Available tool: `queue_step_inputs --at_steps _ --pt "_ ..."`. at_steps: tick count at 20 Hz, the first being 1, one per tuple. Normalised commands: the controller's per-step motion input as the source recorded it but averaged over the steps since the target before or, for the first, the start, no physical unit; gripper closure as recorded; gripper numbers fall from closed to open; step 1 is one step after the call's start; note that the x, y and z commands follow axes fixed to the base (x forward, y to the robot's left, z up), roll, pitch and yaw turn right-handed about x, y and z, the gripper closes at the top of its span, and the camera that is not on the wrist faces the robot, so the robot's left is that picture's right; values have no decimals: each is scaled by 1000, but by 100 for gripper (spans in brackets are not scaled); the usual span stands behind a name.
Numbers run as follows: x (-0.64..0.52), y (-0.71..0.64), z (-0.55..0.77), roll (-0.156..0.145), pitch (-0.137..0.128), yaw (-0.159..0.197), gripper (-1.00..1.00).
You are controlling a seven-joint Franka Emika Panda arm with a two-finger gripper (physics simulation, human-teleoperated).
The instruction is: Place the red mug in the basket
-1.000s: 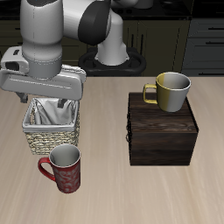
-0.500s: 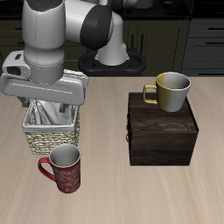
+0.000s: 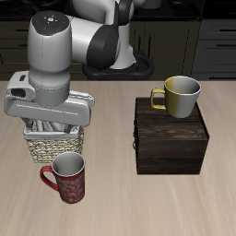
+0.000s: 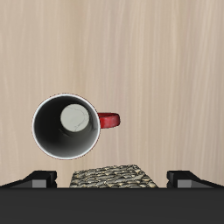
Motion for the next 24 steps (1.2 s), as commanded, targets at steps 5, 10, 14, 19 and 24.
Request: queue_step_inputs --at_steps 5,10,14,19,24 --pt "130 -77 -214 -14 34 -15 -100" --pt "13 33 -181 9 14 -12 -100" --pt "16 -46 -100 -3 18 -12 -100" --pt "27 -18 -116 -4 9 -3 -100" --pt "39 16 -231 3 18 0 -100"
